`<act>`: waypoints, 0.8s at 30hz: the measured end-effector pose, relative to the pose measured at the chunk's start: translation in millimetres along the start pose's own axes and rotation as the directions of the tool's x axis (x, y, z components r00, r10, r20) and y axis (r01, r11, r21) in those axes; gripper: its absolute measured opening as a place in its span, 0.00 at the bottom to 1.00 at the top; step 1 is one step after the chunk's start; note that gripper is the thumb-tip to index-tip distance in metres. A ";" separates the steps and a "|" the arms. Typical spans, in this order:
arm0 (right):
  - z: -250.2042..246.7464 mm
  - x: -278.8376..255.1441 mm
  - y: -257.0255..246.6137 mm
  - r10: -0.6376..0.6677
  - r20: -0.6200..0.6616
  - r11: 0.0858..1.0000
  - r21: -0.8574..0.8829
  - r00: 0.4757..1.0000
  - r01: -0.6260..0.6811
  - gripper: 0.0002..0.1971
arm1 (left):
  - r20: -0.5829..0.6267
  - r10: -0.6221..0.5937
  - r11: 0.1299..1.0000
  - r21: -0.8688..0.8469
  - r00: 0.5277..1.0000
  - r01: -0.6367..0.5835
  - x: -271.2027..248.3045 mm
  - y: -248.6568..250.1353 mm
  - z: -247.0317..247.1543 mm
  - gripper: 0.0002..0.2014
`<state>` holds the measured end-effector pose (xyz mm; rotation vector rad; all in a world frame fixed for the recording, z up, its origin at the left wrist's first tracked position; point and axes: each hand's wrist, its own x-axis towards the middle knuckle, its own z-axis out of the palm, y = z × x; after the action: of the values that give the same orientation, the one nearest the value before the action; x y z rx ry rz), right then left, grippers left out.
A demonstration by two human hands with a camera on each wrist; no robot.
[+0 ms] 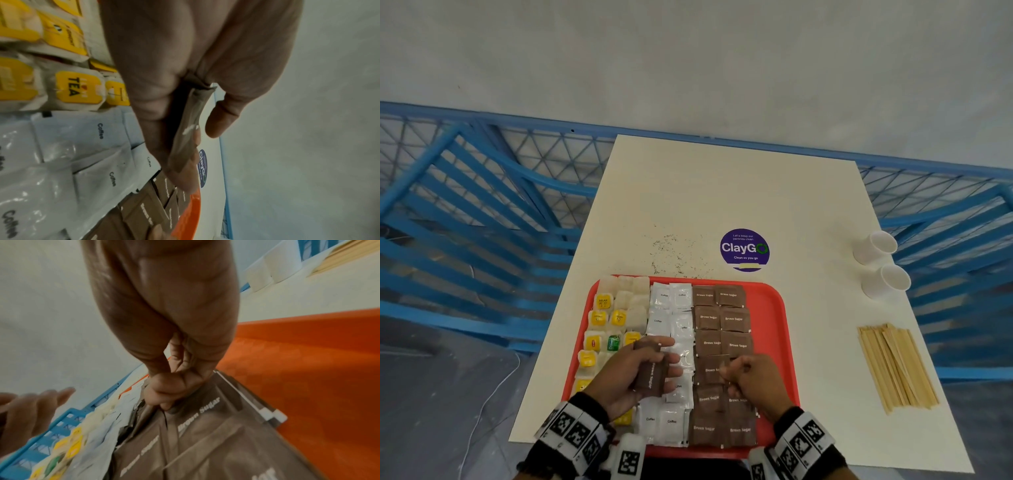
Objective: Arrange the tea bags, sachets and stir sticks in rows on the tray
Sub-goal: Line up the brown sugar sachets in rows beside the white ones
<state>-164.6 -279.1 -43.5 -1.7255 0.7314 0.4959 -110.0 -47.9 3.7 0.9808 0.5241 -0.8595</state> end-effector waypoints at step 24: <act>-25.8 -66.8 -73.8 -0.385 0.074 0.918 0.131 0.920 0.374 0.21 | 0.218 0.170 0.753 0.601 0.961 -0.269 -20.2 15.1 61.3 0.08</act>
<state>-162.3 -277.2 59.3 -1.6694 0.3323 0.2605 -108.4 -89.8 55.1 1.5415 -0.0370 -0.9007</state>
